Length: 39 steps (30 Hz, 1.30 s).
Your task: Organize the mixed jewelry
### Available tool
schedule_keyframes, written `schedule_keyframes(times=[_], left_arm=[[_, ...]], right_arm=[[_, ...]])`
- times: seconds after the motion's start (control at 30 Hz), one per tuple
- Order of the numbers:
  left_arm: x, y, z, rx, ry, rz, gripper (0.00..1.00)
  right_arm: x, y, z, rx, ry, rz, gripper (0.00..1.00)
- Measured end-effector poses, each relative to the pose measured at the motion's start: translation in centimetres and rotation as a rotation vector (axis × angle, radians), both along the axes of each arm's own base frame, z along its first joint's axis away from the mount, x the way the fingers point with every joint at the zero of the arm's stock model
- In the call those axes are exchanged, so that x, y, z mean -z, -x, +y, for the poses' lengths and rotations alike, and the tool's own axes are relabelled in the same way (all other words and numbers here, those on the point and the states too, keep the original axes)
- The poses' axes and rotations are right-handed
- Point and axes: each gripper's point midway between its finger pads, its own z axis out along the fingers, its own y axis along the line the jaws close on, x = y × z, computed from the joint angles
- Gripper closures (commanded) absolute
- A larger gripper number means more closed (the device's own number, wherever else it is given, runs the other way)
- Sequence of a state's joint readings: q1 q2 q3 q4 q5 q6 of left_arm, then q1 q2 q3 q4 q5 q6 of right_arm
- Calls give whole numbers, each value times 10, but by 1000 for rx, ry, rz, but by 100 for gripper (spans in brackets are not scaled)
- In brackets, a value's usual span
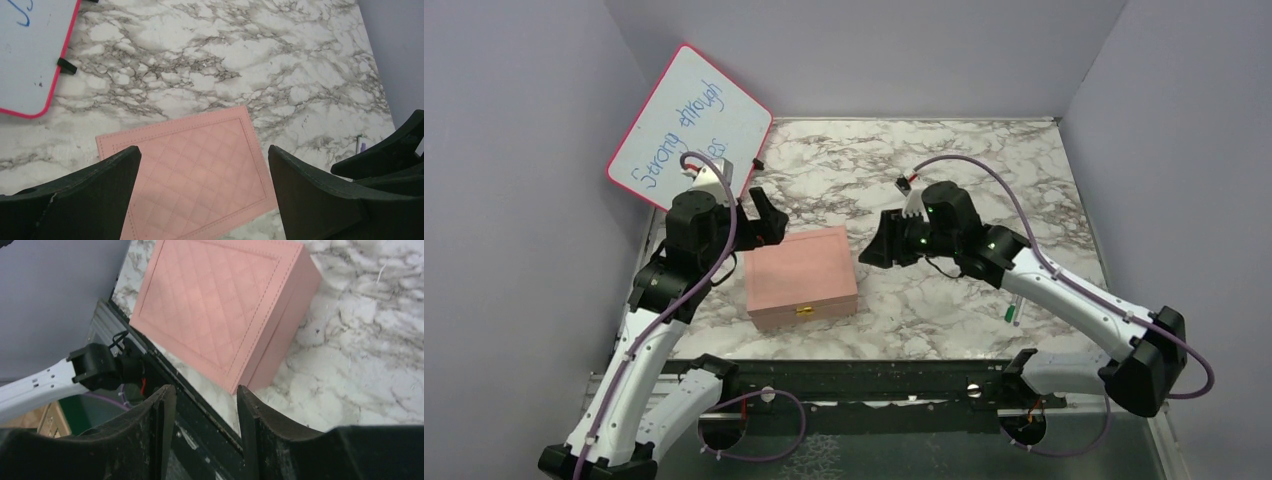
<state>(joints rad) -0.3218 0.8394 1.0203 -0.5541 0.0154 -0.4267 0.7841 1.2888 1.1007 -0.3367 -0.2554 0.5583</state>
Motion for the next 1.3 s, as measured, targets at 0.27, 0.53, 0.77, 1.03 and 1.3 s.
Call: schedule_keyframes(times=[0.27,0.53,0.77,1.03,1.3], left_arm=[[48,47,13,-18,-8,159,7],[138,85,26,-65,-82,496,39],[157,97,38,-100,-145,591,64],[168,100,44,-112,-193,648,77],[171,100,44,-109,-206,673,82]], right_arm=[[7,31,-21,-14,-18,50,39],[110,25,-13,-25,192,243,41],[125,27,-11,-37,220,265,51],[133,27,-8,-40,229,283,57],[141,32,-8,-45,257,296,53]])
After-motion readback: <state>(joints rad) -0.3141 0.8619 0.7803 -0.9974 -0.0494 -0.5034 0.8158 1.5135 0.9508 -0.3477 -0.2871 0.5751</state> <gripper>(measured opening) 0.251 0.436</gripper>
